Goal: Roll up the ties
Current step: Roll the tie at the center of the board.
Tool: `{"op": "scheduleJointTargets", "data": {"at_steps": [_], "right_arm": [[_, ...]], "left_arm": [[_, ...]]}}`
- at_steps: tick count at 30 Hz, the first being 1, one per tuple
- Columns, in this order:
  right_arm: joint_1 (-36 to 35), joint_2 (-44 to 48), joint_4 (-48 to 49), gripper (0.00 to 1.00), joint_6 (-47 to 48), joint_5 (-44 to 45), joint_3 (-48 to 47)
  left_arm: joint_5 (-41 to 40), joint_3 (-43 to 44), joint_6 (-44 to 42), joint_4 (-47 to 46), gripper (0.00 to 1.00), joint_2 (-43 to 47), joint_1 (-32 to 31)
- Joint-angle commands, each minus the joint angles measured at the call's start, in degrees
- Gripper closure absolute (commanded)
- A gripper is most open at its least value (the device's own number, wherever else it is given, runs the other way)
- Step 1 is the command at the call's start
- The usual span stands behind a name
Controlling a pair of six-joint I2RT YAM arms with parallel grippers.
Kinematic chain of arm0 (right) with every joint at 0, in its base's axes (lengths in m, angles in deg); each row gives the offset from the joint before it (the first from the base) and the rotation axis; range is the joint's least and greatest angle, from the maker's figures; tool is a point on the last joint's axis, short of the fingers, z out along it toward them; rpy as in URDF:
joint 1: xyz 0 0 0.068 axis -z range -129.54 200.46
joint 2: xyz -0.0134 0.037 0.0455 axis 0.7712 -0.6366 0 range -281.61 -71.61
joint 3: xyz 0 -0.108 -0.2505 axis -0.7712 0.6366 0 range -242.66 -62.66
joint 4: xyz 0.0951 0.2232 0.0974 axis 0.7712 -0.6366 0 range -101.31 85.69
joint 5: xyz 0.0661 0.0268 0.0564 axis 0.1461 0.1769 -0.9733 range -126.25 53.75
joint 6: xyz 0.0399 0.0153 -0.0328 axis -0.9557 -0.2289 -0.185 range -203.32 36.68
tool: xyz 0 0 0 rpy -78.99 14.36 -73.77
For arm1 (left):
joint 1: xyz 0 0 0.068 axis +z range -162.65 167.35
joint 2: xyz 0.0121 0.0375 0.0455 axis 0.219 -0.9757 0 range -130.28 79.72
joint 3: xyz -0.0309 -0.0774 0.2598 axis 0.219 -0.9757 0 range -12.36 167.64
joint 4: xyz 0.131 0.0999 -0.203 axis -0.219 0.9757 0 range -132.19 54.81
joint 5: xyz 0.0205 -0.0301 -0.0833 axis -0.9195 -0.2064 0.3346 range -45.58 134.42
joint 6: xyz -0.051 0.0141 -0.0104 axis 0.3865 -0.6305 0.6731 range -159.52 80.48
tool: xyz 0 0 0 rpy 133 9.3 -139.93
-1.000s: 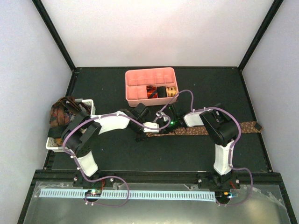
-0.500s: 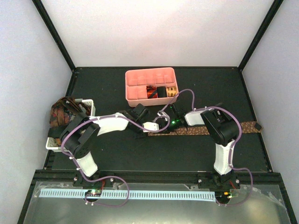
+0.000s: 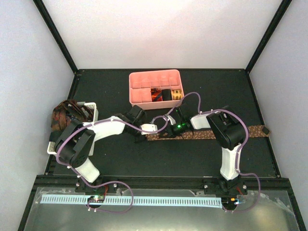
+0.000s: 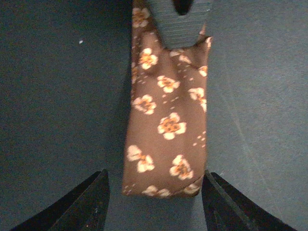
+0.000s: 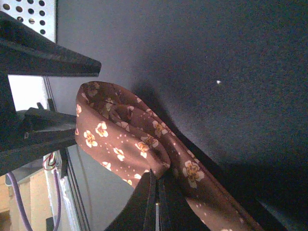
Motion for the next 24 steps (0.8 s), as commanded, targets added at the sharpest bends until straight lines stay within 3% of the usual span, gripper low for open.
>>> {"op": "scheduleJointTargets", "data": {"at_steps": [1, 6, 16, 24], "right_arm": [[0.1, -1.6, -1.6, 0.98, 1.0, 1.9, -0.5], [0.2, -1.7, -1.7, 0.98, 1.0, 2.1, -0.6], [0.2, -2.3, -1.7, 0.98, 1.0, 2.0, -0.8], [0.2, -2.0, -0.1, 0.98, -0.5, 0.0, -0.4]], "left_arm": [[4.3, 1.5, 0.6, 0.7, 0.53, 0.8, -0.1], [8.0, 3.1, 0.7, 1.8, 0.63, 1.2, -0.6], [9.2, 8.6, 2.9, 3.1, 0.64, -1.9, -3.5], [5.7, 13.5, 3.5, 4.8, 0.63, -8.0, -5.7]]}}
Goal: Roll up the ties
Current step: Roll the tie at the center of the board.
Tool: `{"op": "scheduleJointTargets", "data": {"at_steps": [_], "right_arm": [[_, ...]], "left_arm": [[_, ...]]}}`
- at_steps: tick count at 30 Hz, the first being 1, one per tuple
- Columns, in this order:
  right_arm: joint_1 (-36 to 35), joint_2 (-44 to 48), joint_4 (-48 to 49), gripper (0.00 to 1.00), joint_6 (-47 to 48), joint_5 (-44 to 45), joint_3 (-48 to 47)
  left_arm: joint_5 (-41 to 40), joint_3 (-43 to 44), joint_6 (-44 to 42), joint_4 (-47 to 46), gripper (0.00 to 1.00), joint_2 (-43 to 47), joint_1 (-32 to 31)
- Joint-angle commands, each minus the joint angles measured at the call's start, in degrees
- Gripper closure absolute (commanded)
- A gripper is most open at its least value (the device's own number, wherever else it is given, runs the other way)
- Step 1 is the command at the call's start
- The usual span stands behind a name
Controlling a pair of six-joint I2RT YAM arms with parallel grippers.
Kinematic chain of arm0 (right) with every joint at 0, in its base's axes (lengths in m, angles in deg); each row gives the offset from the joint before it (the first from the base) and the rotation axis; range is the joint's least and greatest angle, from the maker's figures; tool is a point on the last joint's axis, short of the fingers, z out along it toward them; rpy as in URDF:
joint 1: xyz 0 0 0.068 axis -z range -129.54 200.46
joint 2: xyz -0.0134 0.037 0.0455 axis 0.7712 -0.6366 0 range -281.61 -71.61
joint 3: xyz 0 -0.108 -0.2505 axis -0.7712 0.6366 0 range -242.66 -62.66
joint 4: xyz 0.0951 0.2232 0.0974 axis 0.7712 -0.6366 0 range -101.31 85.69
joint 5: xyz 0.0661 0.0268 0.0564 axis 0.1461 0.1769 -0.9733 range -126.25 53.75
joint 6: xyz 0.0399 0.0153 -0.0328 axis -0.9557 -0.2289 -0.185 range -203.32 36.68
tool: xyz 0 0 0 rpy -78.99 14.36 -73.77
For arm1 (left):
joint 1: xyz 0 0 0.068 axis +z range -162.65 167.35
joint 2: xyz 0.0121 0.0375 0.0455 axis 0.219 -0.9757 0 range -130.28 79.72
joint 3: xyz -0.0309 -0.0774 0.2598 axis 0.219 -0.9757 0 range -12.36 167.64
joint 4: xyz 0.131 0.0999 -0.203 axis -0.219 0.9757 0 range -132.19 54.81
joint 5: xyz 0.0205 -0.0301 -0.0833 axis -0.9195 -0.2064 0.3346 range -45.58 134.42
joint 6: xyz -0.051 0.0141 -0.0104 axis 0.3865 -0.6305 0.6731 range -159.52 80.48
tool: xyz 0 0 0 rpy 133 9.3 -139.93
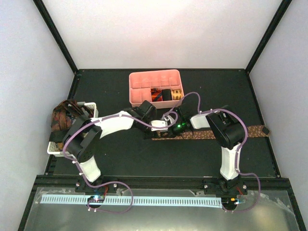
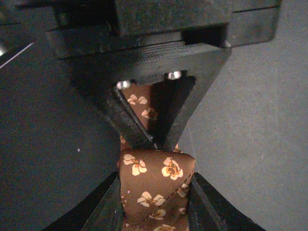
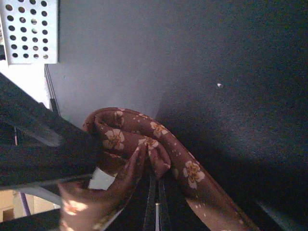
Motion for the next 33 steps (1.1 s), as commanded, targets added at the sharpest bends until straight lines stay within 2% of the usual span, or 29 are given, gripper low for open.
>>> {"op": "scheduleJointTargets", "data": {"at_steps": [1, 8, 17, 22, 26, 30, 33], "right_arm": [[0.1, -1.2, 0.2, 0.98, -0.8, 0.4, 0.2], [0.9, 1.0, 3.9, 0.97, -3.4, -3.4, 1.8], [4.6, 4.5, 0.6, 0.86, -0.6, -6.2, 2.2], [4.9, 5.2, 9.6, 0.79, -6.5, -8.3, 5.4], [4.4, 4.1, 16.9, 0.77, -12.4, -9.8, 7.3], [3.2, 2.9, 20.2, 0.67, -15.5, -10.6, 7.5], [3.1, 2.1, 24.2, 0.65, -18.7, -10.3, 7.8]], "left_arm": [[-1.3, 4.0, 0.8, 2.5, 0.63, -3.6, -1.3], [-4.5, 4.9, 0.5, 4.4, 0.63, -6.1, -2.4], [-7.0, 2.2, 0.4, 3.7, 0.65, -6.2, -2.3], [-7.1, 2.3, 0.3, 3.8, 0.66, -6.2, -2.3], [-6.9, 2.6, 0.3, 3.9, 0.66, -6.5, -2.2], [-6.9, 3.2, 0.4, 4.4, 0.66, -6.7, -2.3], [-6.9, 3.8, 0.5, 4.7, 0.67, -7.0, -2.3]]}}
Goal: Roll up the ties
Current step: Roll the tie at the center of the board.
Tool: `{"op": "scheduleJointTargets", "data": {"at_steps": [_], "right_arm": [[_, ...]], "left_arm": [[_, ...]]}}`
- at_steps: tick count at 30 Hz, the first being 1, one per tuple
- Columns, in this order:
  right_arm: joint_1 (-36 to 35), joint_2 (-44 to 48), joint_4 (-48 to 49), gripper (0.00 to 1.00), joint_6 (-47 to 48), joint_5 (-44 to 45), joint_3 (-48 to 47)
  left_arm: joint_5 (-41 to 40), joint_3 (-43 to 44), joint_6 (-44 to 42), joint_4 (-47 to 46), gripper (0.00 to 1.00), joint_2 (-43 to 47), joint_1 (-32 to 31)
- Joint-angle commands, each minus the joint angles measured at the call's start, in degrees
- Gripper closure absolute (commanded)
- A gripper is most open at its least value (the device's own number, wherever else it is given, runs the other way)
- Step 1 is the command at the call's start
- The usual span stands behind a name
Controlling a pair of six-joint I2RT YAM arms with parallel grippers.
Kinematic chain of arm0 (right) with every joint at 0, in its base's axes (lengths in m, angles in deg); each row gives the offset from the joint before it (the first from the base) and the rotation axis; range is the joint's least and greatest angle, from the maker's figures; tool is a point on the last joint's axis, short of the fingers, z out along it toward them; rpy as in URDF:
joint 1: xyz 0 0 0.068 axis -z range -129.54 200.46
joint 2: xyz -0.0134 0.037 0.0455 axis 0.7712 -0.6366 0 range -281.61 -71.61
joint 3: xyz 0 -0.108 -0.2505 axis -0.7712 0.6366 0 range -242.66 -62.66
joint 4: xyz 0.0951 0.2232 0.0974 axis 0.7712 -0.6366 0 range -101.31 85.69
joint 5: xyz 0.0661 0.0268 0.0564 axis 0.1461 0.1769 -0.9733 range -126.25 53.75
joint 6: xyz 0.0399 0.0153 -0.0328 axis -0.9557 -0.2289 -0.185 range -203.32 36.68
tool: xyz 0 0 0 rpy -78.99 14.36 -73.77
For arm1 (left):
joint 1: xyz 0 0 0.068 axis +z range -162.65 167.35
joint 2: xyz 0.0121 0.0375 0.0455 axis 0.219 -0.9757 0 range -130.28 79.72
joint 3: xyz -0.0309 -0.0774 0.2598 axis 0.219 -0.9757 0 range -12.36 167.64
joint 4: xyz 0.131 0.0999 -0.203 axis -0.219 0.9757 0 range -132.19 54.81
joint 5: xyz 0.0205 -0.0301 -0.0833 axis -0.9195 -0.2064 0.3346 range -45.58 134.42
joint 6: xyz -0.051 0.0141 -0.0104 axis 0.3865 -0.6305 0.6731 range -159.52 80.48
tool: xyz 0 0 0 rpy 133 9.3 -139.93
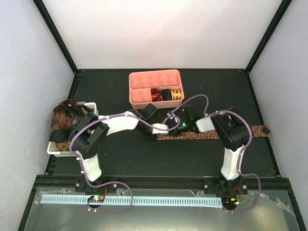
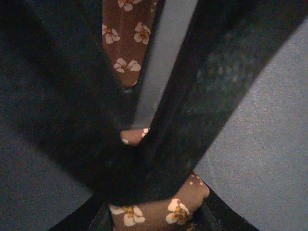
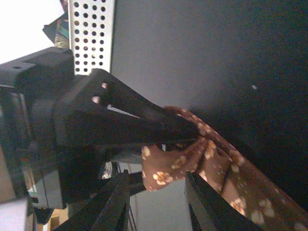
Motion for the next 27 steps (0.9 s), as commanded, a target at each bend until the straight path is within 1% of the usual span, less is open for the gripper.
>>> {"op": "scheduleJointTargets", "data": {"at_steps": [1, 5, 15, 17, 20, 23, 25, 27], "right_arm": [[-0.6, -1.7, 8.5, 0.64, -5.7, -1.3, 0.2], [-1.9, -3.2, 8.8, 0.65, -6.6, 0.3, -0.3], [-3.5, -5.2, 14.7, 0.67, -9.7, 1.8, 0.6], [-3.6, -5.3, 17.1, 0.72, -11.1, 1.6, 1.2], [-3.6, -5.2, 16.5, 0.80, -10.8, 1.9, 1.2], [-3.5, -5.2, 13.0, 0.96, -8.3, 2.2, 0.7], [-3.1, -5.0, 9.7, 0.98, -6.0, 2.3, 0.4], [-2.2, -4.5, 9.0, 0.98, -5.2, 2.4, 0.9]], "left_arm": [[-0.3, 1.9, 0.4, 1.9, 0.67, -1.4, -0.3], [0.0, 2.7, 0.5, 2.2, 0.67, -1.7, -0.2], [1.4, 4.3, 1.1, 2.9, 0.67, -2.3, -0.3], [1.8, 4.4, 1.0, 3.0, 0.67, -2.2, -0.3], [2.0, 4.6, 1.1, 3.2, 0.67, -2.3, -0.3], [2.2, 4.4, 1.4, 2.9, 0.66, -1.9, -0.2], [3.0, 4.1, 1.7, 2.7, 0.58, -1.3, 0.5], [4.0, 3.4, 1.9, 2.1, 0.40, 0.0, 1.5]]}}
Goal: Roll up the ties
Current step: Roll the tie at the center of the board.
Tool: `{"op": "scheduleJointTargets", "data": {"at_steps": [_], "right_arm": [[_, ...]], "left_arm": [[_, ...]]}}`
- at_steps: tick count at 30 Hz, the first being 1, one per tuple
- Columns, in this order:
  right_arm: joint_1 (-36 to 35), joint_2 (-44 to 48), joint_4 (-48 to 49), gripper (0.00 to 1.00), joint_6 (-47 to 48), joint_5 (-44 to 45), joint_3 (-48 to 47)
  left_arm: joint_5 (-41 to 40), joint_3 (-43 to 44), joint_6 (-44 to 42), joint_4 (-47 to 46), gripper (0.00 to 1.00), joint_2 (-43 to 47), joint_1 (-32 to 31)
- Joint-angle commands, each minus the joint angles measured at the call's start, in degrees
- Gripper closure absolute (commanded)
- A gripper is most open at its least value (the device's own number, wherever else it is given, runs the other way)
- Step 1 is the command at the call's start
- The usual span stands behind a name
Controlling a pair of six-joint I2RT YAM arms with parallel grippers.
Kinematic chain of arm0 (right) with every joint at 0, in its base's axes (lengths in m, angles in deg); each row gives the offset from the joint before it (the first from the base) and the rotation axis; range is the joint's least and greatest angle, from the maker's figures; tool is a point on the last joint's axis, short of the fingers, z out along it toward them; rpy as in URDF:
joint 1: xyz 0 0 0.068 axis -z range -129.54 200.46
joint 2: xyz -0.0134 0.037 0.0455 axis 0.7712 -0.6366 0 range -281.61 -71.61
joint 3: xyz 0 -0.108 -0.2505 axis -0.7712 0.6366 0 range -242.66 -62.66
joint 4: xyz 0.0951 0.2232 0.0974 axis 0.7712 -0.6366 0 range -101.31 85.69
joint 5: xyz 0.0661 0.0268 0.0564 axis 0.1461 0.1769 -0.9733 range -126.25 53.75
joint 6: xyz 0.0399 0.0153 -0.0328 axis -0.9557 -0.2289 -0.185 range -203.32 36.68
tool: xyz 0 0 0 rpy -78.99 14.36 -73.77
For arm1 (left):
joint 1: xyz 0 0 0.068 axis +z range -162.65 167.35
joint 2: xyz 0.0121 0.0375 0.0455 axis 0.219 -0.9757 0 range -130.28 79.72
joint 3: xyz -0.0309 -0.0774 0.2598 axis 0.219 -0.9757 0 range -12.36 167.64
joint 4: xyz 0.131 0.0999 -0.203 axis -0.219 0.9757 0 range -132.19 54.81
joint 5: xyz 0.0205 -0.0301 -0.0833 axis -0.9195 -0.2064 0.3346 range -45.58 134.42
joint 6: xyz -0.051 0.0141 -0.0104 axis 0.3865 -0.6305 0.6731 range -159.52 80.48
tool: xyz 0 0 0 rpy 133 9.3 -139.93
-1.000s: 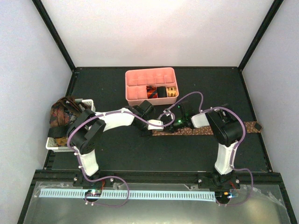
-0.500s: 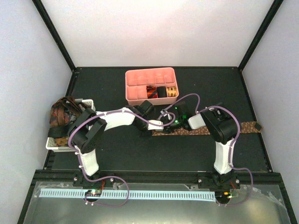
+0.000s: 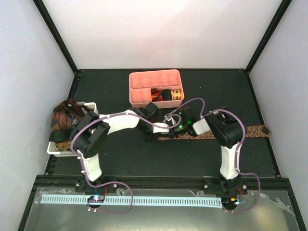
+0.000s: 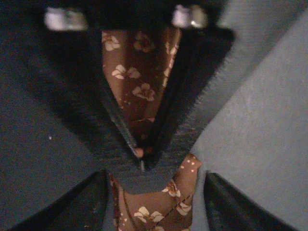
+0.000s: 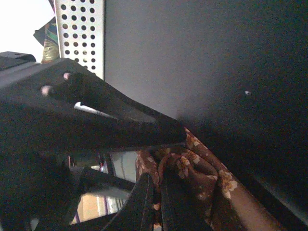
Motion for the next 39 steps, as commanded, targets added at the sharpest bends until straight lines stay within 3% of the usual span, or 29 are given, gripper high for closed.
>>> {"op": "scheduleJointTargets", "data": {"at_steps": [1, 5, 10, 22, 29, 35, 39], "right_arm": [[0.8, 0.1, -2.4, 0.98, 3.4, 0.6, 0.1], [1.2, -0.8, -0.8, 0.98, 2.6, -0.2, 0.6], [1.3, -1.9, 2.4, 0.98, -0.1, -1.3, 1.1], [1.3, -2.0, 8.0, 0.98, -5.0, -3.0, 2.3], [1.9, -1.6, 9.1, 0.98, -5.7, -3.6, 2.7], [2.8, -1.2, 5.5, 0.98, -2.9, -3.4, 2.6], [3.3, -0.7, 3.6, 0.98, -1.7, -3.1, 2.4]], "left_arm": [[3.5, 0.5, 1.1, -1.2, 0.32, 1.9, 1.5], [3.8, -2.2, 0.5, -4.5, 0.18, 4.8, 1.4], [2.0, -1.4, 0.8, -6.3, 0.15, 3.9, 0.2], [-1.7, 2.5, -0.8, -1.7, 0.40, -1.8, -1.6], [-6.2, -5.0, -2.2, -4.5, 0.58, 0.0, -1.5], [-6.9, -6.3, -2.4, -4.6, 0.57, 0.8, -0.4], [-6.1, -7.1, -2.9, -4.8, 0.63, 1.4, 0.1]]}}
